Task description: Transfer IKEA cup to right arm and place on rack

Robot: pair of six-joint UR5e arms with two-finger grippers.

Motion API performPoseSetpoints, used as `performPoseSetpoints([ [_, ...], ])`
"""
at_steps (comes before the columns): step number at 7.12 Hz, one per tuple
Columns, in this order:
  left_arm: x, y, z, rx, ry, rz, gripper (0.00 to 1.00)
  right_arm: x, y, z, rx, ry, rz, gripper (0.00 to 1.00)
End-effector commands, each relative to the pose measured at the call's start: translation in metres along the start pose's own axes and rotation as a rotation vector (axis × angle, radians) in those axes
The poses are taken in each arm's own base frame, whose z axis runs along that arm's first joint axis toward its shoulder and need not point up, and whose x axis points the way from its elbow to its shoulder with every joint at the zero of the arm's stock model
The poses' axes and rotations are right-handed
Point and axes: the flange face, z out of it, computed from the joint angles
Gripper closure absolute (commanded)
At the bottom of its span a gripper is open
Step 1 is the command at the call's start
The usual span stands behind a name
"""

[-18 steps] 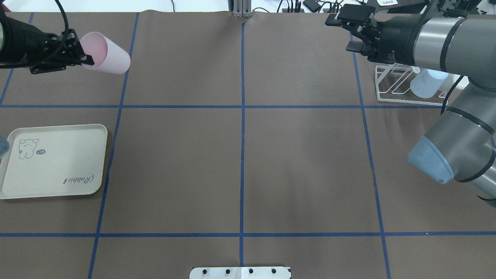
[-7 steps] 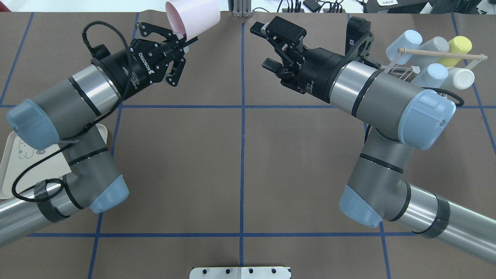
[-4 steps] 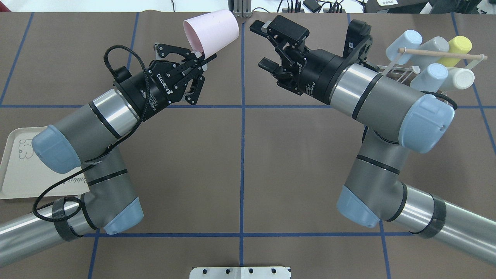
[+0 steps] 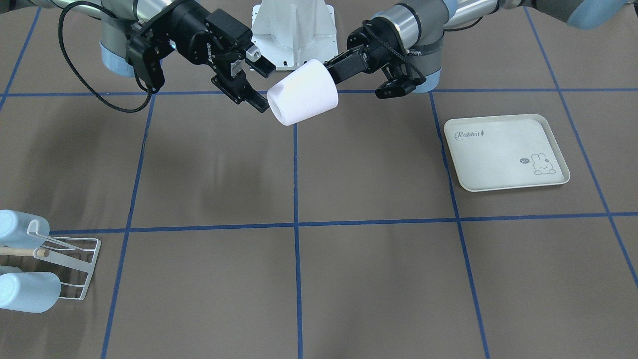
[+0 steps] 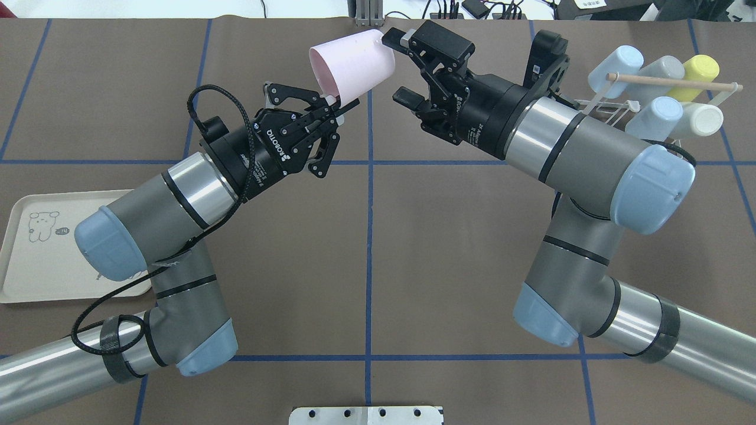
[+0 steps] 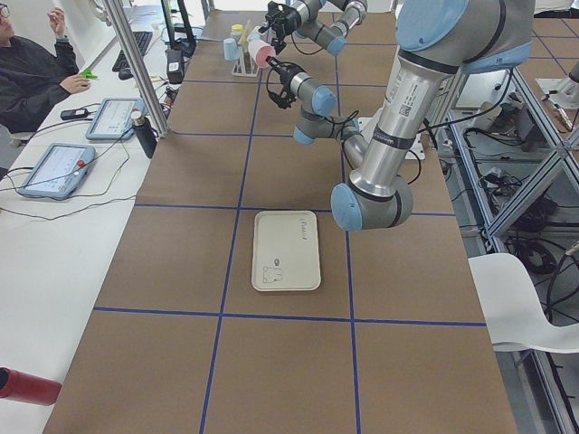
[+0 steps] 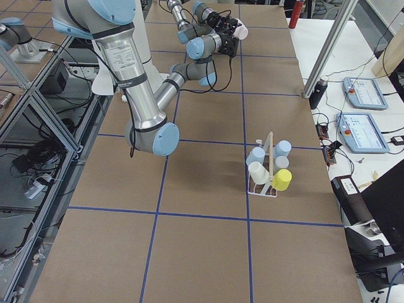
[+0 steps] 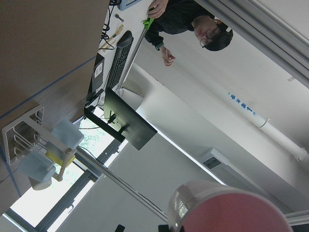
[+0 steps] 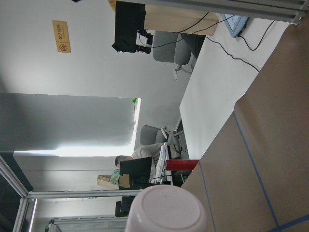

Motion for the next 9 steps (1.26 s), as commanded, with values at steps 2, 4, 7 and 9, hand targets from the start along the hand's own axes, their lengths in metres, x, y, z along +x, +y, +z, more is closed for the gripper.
performPoseSetpoints([
  [2,-0.008,0.01,0.016,-0.005,0.006,-0.01,1.0,0.003,0.0,0.001,0.0,0.006,0.0,0.0],
  [4,-0.008,0.013,0.018,-0.008,0.008,-0.014,1.0,0.004,-0.001,0.002,0.001,0.008,0.0,0.0],
  [7,-0.02,0.021,0.018,-0.012,0.004,-0.024,1.0,0.003,-0.001,0.002,0.002,0.006,0.0,0.01],
  [9,-0.02,0.026,0.02,-0.013,0.015,-0.029,1.0,0.003,-0.001,0.002,0.002,0.006,0.0,0.01],
])
